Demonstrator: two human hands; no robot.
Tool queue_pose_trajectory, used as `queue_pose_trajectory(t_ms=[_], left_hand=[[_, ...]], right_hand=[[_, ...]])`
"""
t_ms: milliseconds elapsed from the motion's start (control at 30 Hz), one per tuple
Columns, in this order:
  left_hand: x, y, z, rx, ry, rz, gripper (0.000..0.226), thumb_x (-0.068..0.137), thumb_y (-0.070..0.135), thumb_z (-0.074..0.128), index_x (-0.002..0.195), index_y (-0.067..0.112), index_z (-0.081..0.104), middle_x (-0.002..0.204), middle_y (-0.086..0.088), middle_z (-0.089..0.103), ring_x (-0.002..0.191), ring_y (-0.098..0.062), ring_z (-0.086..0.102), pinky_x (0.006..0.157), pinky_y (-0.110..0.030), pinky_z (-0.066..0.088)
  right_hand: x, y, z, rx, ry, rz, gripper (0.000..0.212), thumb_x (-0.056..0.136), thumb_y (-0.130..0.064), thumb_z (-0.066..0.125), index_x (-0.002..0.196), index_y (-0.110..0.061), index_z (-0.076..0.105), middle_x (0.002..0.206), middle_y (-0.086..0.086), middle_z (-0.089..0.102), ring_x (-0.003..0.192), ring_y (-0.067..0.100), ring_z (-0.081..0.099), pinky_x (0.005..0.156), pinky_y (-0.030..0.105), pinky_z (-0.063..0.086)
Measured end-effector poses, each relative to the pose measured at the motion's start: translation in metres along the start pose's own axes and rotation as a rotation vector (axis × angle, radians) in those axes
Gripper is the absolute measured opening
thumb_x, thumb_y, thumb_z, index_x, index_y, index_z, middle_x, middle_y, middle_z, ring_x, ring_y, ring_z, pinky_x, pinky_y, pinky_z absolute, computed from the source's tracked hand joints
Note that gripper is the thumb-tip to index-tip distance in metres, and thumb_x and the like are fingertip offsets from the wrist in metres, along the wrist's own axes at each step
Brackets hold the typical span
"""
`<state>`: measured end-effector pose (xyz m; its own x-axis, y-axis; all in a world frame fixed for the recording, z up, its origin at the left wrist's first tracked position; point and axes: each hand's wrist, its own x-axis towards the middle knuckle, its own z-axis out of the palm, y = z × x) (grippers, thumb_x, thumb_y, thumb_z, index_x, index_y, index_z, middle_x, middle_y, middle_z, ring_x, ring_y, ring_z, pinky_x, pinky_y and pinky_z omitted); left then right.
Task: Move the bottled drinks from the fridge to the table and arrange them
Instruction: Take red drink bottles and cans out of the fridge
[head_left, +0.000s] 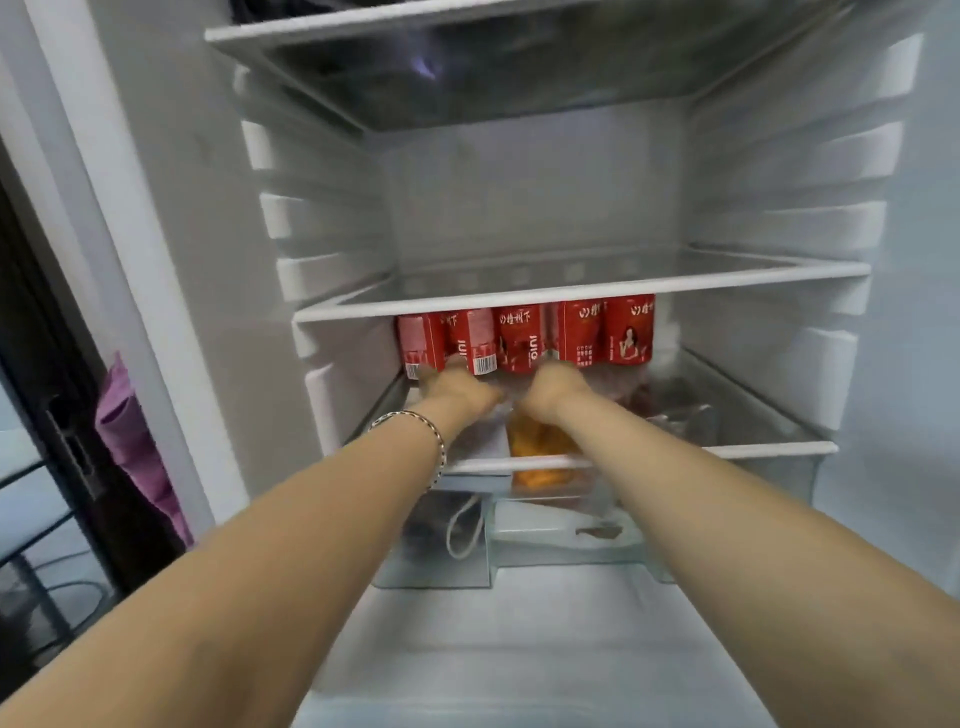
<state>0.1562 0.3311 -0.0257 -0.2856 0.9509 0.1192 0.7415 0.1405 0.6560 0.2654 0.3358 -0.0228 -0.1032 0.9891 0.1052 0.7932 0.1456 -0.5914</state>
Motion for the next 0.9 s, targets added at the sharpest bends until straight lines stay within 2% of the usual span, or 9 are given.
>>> queue_pose_trajectory(t_ms=[67, 167, 233, 367, 600, 700, 800, 867, 900], left_hand=[[0.020, 0.003, 0.007, 0.076, 0.003, -0.077, 0.083, 0.073, 0.057, 0.067, 0.140, 0.023, 0.032, 0.148, -0.014, 0.028, 0.139, -0.036, 0.022, 0.116, -0.043, 0.019], [0.044, 0.004, 0.010, 0.028, 0.119, -0.130, 0.093, 0.068, 0.054, 0.074, 0.143, 0.026, 0.025, 0.153, -0.019, 0.001, 0.143, -0.037, 0.000, 0.117, -0.047, 0.010], [0.065, 0.002, 0.012, -0.035, 0.219, -0.110, 0.092, 0.067, 0.048, 0.078, 0.141, 0.026, 0.029, 0.154, -0.021, -0.012, 0.143, -0.038, -0.008, 0.116, -0.047, 0.005], [0.082, 0.000, 0.023, -0.157, 0.361, -0.070, 0.094, 0.060, 0.044, 0.083, 0.138, 0.026, 0.035, 0.153, -0.022, -0.012, 0.143, -0.038, -0.006, 0.116, -0.048, 0.004], [0.080, 0.005, 0.029, -0.096, 0.237, -0.175, 0.104, 0.065, 0.053, 0.078, 0.146, 0.039, 0.014, 0.151, -0.026, -0.023, 0.142, -0.040, -0.016, 0.114, -0.052, -0.001], [0.079, 0.008, 0.026, -0.152, 0.214, -0.198, 0.096, 0.068, 0.049, 0.078, 0.144, 0.038, 0.022, 0.151, -0.028, -0.013, 0.141, -0.043, -0.008, 0.115, -0.052, 0.003], [0.084, 0.008, 0.017, -0.268, 0.261, -0.200, 0.078, 0.066, 0.040, 0.080, 0.133, 0.027, 0.043, 0.146, -0.024, 0.019, 0.135, -0.041, 0.018, 0.113, -0.049, 0.022], [0.088, 0.007, 0.017, -0.359, 0.223, -0.189, 0.065, 0.071, 0.034, 0.079, 0.126, 0.015, 0.049, 0.119, -0.010, 0.045, 0.114, -0.027, 0.041, 0.106, -0.036, 0.032], [0.087, 0.002, 0.021, -0.383, 0.197, -0.171, 0.060, 0.075, 0.031, 0.077, 0.124, 0.011, 0.050, 0.099, -0.002, 0.046, 0.100, -0.021, 0.045, 0.099, -0.032, 0.033]], right_hand=[[0.022, -0.001, 0.006, 0.010, 0.019, 0.026, 0.073, 0.079, -0.038, 0.070, 0.138, -0.011, 0.037, 0.135, 0.012, 0.048, 0.122, 0.029, 0.051, 0.102, 0.036, 0.044], [0.056, 0.004, 0.005, 0.178, 0.071, 0.047, 0.105, 0.071, -0.023, 0.080, 0.148, -0.008, 0.010, 0.148, 0.014, 0.027, 0.136, 0.031, 0.033, 0.113, 0.039, 0.031], [0.078, 0.009, 0.002, 0.208, 0.136, 0.008, 0.102, 0.076, -0.018, 0.076, 0.149, -0.005, 0.005, 0.149, 0.015, 0.024, 0.137, 0.031, 0.032, 0.112, 0.035, 0.029], [0.095, 0.004, 0.006, 0.211, 0.272, -0.040, 0.090, 0.077, -0.026, 0.074, 0.144, -0.002, 0.018, 0.142, 0.017, 0.032, 0.130, 0.034, 0.038, 0.105, 0.038, 0.036], [0.099, 0.000, 0.020, 0.307, 0.258, 0.025, 0.099, 0.080, -0.019, 0.072, 0.148, -0.007, 0.001, 0.149, 0.016, 0.017, 0.137, 0.032, 0.024, 0.112, 0.041, 0.026], [0.096, 0.000, 0.020, 0.382, 0.229, 0.031, 0.095, 0.084, -0.013, 0.065, 0.149, -0.010, -0.004, 0.153, 0.018, 0.014, 0.138, 0.034, 0.027, 0.112, 0.044, 0.026], [0.094, 0.004, 0.016, 0.439, 0.247, 0.029, 0.094, 0.082, -0.012, 0.068, 0.149, -0.011, 0.002, 0.151, 0.017, 0.023, 0.137, 0.034, 0.030, 0.114, 0.047, 0.027], [0.095, 0.007, 0.016, 0.441, 0.295, 0.060, 0.093, 0.079, -0.014, 0.071, 0.147, -0.008, 0.009, 0.148, 0.017, 0.027, 0.135, 0.035, 0.033, 0.112, 0.049, 0.030], [0.093, 0.008, 0.018, 0.427, 0.318, 0.083, 0.092, 0.077, -0.017, 0.072, 0.146, -0.007, 0.012, 0.147, 0.017, 0.027, 0.134, 0.036, 0.035, 0.111, 0.049, 0.032]])
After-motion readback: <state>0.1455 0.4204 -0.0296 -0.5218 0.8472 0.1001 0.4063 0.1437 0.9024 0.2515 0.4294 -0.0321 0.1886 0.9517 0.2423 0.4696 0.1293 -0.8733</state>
